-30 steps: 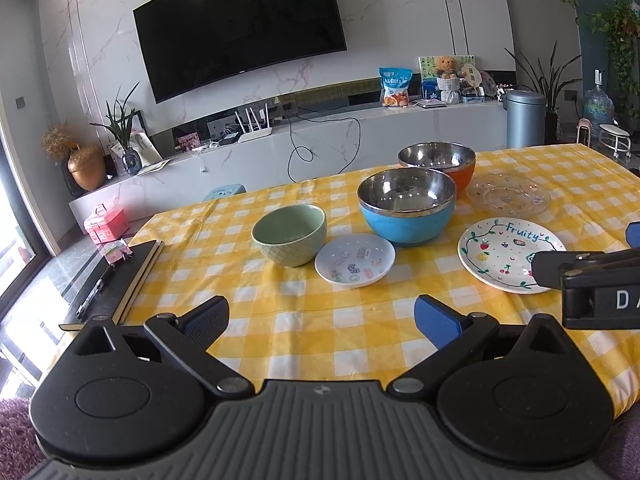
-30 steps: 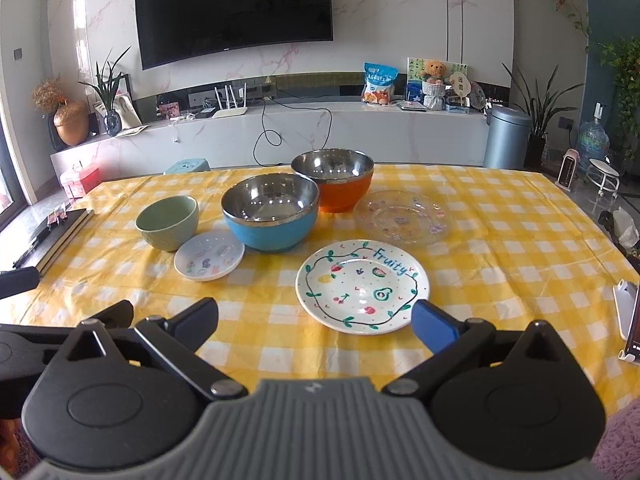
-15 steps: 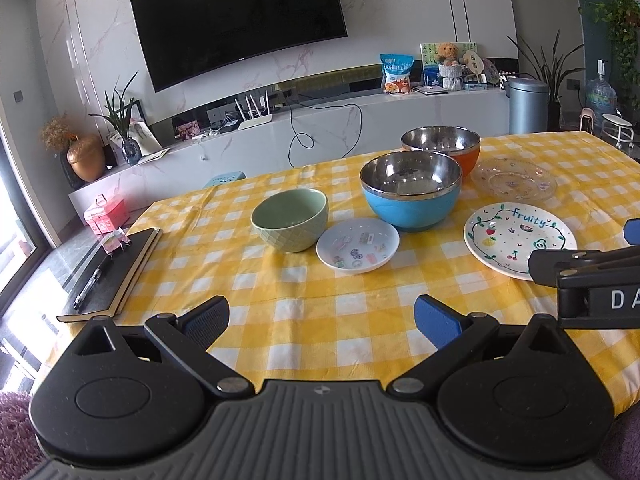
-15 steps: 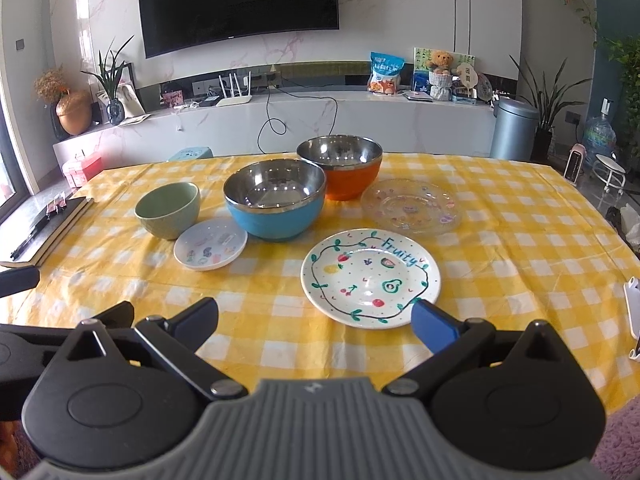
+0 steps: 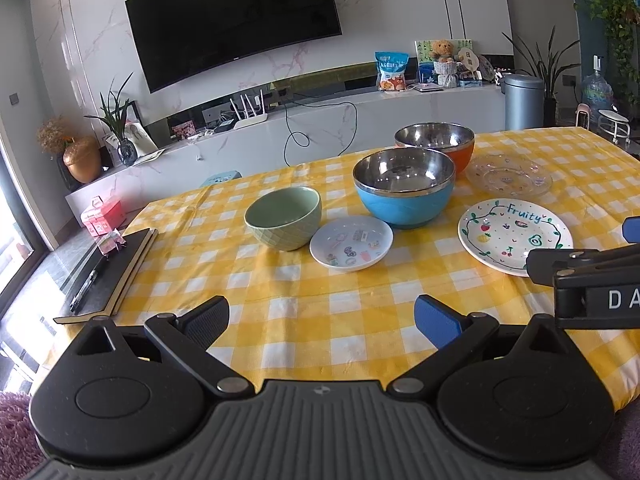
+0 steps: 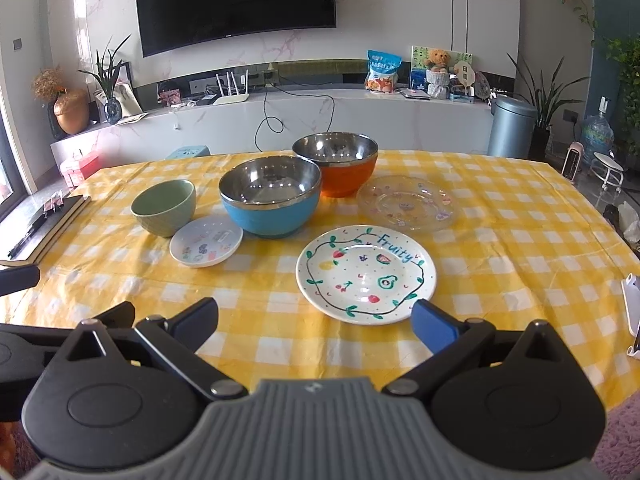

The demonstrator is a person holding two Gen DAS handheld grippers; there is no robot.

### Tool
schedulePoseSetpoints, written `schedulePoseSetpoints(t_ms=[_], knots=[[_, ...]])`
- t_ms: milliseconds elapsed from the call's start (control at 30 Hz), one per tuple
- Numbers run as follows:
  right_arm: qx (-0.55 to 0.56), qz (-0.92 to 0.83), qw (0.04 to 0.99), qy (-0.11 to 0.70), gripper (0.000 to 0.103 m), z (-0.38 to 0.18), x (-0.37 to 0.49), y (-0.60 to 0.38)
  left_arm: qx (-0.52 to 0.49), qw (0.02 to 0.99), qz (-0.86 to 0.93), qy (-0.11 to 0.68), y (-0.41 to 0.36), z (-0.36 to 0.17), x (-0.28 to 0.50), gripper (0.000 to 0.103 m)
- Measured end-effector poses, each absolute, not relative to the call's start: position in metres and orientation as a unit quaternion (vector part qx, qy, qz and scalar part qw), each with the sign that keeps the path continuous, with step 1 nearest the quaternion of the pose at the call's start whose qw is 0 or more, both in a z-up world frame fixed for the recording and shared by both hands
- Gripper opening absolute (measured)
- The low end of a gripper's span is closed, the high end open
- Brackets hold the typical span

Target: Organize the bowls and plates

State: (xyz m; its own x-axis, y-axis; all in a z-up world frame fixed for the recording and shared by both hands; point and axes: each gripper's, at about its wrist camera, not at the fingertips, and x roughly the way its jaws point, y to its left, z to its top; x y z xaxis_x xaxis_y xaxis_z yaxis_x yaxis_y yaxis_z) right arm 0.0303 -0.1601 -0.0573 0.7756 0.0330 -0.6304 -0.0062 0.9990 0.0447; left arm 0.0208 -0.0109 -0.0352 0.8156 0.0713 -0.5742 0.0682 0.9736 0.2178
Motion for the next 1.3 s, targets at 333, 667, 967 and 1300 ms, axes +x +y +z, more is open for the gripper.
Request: schedulePoseSetpoints(t_ms=[333,667,967,1300], knots=[[0.02,0.01,0.942,0.335,0.101,-0.0582,0.0297,-0.1602,0.114,0.946,0.001,0.305,-0.0111,-0.0367,0.0206,0.103],[0.02,0.009,0.942,0.336,0.101,-0.0603,0.0295,-0.1598,0.113,0.946,0.0,0.305,-0.0113,-0.0382,0.0203,0.103],[0.021,0.008,0.941,0.337,0.101,-0.0622,0.0302,-0.1602,0.113,0.946,0.0,0.305,-0.0113,-0.0383,0.0204,0.103],[0.023,-0.013,0.952,0.305,0.101,-0.0608,0.0281,-0.1678,0.084,0.949,-0.036,0.301,-0.0103,-0.0345,0.0215,0.103]])
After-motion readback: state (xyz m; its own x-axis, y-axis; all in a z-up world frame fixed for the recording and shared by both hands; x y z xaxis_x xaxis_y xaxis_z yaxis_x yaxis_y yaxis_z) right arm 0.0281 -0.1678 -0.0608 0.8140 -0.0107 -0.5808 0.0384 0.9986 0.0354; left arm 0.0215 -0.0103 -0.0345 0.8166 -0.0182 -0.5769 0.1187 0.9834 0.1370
